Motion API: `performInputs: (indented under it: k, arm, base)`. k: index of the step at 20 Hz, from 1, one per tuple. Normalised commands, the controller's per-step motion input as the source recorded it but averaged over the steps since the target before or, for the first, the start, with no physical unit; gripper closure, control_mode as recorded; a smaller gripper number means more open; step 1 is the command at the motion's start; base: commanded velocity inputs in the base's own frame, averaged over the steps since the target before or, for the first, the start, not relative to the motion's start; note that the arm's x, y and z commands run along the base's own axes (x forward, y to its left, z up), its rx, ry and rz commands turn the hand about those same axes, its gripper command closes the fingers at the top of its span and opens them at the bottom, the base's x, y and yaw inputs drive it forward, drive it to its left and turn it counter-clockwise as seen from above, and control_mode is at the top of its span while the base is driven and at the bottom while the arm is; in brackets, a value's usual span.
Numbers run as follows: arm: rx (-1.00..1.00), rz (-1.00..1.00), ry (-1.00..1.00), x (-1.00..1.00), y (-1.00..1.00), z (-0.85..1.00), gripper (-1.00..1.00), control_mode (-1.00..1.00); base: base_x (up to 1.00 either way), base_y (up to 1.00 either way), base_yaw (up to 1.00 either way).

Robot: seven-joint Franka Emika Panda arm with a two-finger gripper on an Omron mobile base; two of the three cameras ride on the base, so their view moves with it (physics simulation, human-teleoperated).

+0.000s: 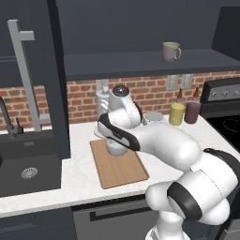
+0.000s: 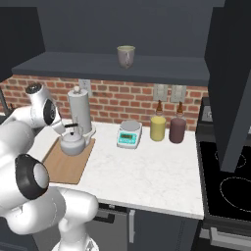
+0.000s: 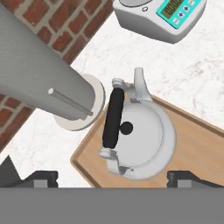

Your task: Pick the kettle from the counter and place it on the tray. Then pick the mug from the cabinet and place it on the tray. Then close the cabinet doors.

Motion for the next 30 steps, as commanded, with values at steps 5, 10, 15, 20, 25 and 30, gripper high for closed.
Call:
performInputs:
  k: [5,10,15,20,25,30]
  arm:
    - [0.00,0.06,0.00,-0.35,-0.15,0.36,-1.00,-1.00]
    - [0.00,0.11,0.00,-0.43,-0.21,0.37,-1.00,-1.00]
    - [0.00,0.21,0.00,-0.48,-0.26,0.33,-1.00,-1.00]
    - [-0.01,0.24,0.00,-0.53,-0.25,0.31,-1.00,-1.00]
    - [-0.06,0.25,-0.03,-0.57,-0.22,0.32,-1.00,-1.00]
    - [-0.14,0.18,-0.05,-0.54,-0.13,0.34,-1.00,-1.00]
  base:
    - [0.00,0.00,0.00]
    - [0.00,0.00,0.00]
    - [0.00,0.00,0.00]
    - [0.00,0.00,0.00]
    - [0.00,0.00,0.00]
    - [0.00,0.00,0.00]
